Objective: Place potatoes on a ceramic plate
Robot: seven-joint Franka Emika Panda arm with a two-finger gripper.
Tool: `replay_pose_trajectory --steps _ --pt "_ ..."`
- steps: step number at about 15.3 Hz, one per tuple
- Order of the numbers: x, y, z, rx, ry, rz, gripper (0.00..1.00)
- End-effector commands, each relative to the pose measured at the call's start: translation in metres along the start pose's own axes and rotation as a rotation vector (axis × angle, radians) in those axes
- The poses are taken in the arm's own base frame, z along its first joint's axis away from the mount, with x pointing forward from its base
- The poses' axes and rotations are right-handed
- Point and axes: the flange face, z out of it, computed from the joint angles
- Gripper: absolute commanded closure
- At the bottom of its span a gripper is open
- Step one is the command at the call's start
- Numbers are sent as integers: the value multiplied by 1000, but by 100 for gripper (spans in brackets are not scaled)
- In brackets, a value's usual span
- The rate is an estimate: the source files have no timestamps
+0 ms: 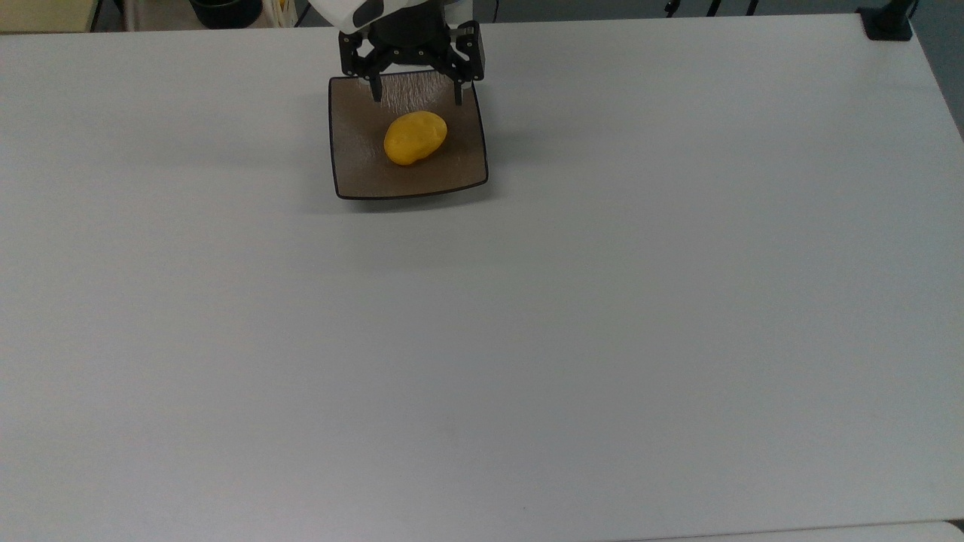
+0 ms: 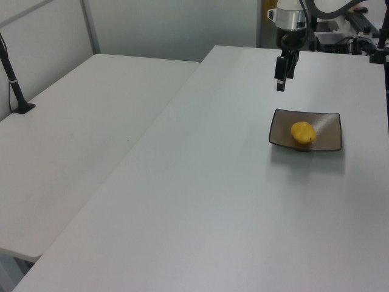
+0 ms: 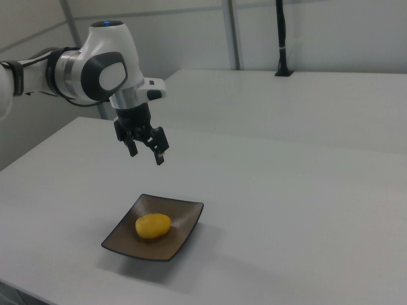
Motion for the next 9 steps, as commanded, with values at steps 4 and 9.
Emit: replay_pose_trajectory --steps 4,9 --pt "-8 -1 0 -13 11 0 0" --pt "-8 5 -8 -48 34 -7 0"
